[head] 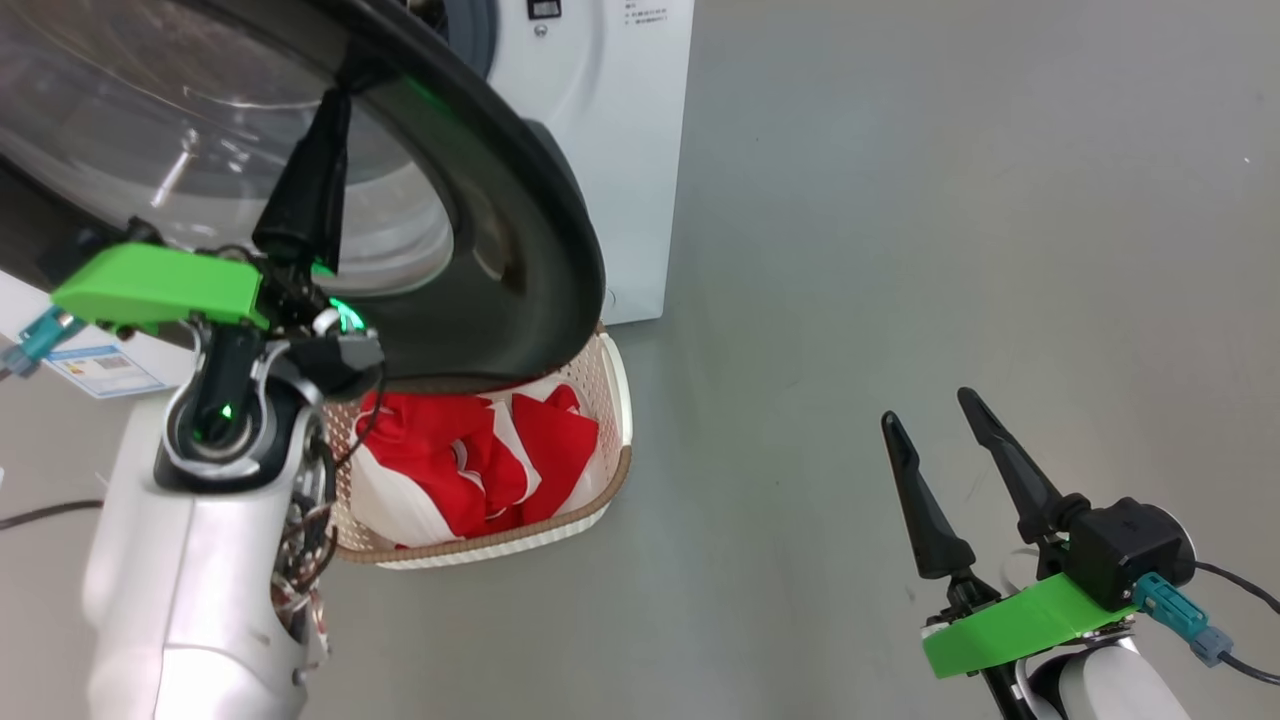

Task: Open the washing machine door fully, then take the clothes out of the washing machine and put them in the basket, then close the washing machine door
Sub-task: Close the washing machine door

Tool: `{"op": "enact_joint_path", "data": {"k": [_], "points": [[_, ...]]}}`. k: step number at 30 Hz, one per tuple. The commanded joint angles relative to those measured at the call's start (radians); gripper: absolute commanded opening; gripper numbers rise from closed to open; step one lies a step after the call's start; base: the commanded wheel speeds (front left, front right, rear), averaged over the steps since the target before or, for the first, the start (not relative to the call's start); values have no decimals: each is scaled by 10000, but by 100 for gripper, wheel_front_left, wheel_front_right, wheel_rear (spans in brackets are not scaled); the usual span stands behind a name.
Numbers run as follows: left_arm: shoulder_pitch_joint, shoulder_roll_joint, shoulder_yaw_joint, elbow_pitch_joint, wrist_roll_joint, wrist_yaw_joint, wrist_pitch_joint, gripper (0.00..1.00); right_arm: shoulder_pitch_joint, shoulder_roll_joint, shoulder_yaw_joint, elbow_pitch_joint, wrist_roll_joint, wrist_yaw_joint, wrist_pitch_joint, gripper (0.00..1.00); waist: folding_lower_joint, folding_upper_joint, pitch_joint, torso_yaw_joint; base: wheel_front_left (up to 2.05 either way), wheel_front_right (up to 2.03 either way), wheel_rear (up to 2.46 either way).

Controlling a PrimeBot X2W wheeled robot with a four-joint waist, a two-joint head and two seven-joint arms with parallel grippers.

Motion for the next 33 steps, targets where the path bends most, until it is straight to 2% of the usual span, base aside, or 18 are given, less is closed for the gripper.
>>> {"op": "enact_joint_path", "data": {"k": [1,23,33], "points": [[-547,193,109,-87,19,-222,-177,0,-352,-33,252,-245,99,48,-91,100,0,0,106,-33,0,0,0],[-2745,193,-378,1601,-110,-710,-1045,0,-728,-33,379,-290,208,48,-91,100,0,0,1016,-200,0,0,0],[-2630,223,-383,1903,9,-824,-1013,0,-778,-33,258,-203,225,48,-91,100,0,0,847,-171,0,0,0]]}}
